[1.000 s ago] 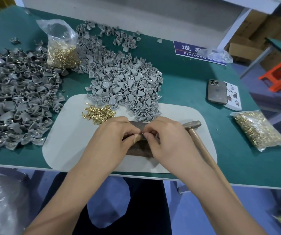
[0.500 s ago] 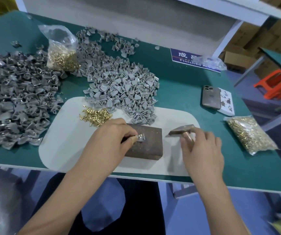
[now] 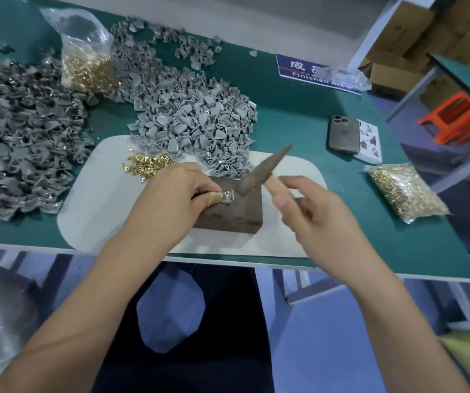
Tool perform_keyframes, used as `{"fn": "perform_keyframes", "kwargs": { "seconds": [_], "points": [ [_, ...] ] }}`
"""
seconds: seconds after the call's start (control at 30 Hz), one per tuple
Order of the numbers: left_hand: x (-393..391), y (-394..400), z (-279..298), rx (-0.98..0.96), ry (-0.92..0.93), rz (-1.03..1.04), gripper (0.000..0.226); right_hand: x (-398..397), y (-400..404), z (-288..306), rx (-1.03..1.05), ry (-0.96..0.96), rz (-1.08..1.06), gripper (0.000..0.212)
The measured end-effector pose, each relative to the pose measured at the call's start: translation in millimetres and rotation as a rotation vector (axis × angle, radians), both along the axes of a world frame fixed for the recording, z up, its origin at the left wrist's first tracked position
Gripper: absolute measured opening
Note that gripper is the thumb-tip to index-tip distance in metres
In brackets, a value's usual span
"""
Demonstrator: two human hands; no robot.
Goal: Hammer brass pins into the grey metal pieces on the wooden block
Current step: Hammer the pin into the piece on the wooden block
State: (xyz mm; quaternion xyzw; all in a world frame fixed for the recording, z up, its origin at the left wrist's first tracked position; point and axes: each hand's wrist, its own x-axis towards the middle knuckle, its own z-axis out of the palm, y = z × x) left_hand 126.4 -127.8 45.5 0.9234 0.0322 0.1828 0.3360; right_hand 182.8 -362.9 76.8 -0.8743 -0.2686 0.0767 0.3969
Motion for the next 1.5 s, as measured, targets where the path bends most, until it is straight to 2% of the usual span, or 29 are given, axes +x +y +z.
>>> {"fn": "perform_keyframes", "kwargs": {
  "seconds": [0.07, 0.23, 0.37, 0.5, 0.53, 0.7, 0.9, 0.97, 1.07, 1.13, 1.23, 1.33, 1.5],
  "points": [
    [0.8, 0.8, -0.2, 0.009, -0.004, -0.001, 0.007, -5.1, 6.3, -3.0, -0.110, -0.096, 0.014, 0.018],
    [1.5, 2.3, -0.1, 0.041, -0.014, -0.033, 0.010, -15.0, 17.4, -8.9, -0.014, -0.203, -0.096, 0.027],
    [1.9, 5.2, 0.9, 0.065, -0.032, -0.077, 0.011, -16.0, 19.4, -9.7, -0.169, -0.260, -0.088, 0.029],
    [2.4, 6.3, 0.2, 0.057, -0.046, -0.091, 0.011, -15.0, 18.0, -0.9, 0.005, -0.301, -0.204, 0.030],
    [2.7, 6.6, -0.1, 0.060, -0.049, -0.093, 0.011, -17.8, 21.3, -2.3, -0.006, -0.294, -0.192, 0.031],
    [3.0, 8.9, -1.4, 0.061, -0.075, -0.110, 0.012, -22.3, 27.0, -3.8, -0.271, -0.260, -0.112, 0.033],
    [4.7, 10.2, -1.8, 0.017, -0.070, -0.116, 0.012, -15.8, 23.0, 17.2, -0.039, -0.365, -0.233, 0.034],
    [5.8, 11.4, -1.7, 0.022, -0.060, -0.119, 0.013, -20.4, 26.4, 11.3, -0.083, -0.326, -0.203, 0.032],
    [4.6, 13.0, -1.7, 0.053, -0.070, -0.126, 0.013, -26.5, 29.1, 0.6, -0.276, -0.238, -0.105, 0.027],
    [4.2, 12.9, -1.2, 0.057, -0.077, -0.137, 0.013, -23.4, 26.0, 0.7, -0.248, -0.277, -0.147, 0.029],
    [4.2, 13.3, -0.7, 0.063, -0.085, -0.142, 0.011, -22.3, 25.2, -1.3, -0.081, -0.269, -0.188, 0.032],
    [4.1, 14.3, -0.1, 0.071, -0.085, -0.146, 0.011, -24.0, 30.0, -5.4, -0.229, -0.212, -0.102, 0.027],
    [4.5, 13.9, -1.3, 0.065, -0.087, -0.135, 0.011, -21.9, 29.4, -2.4, -0.269, -0.225, -0.090, 0.026]
  ]
}}
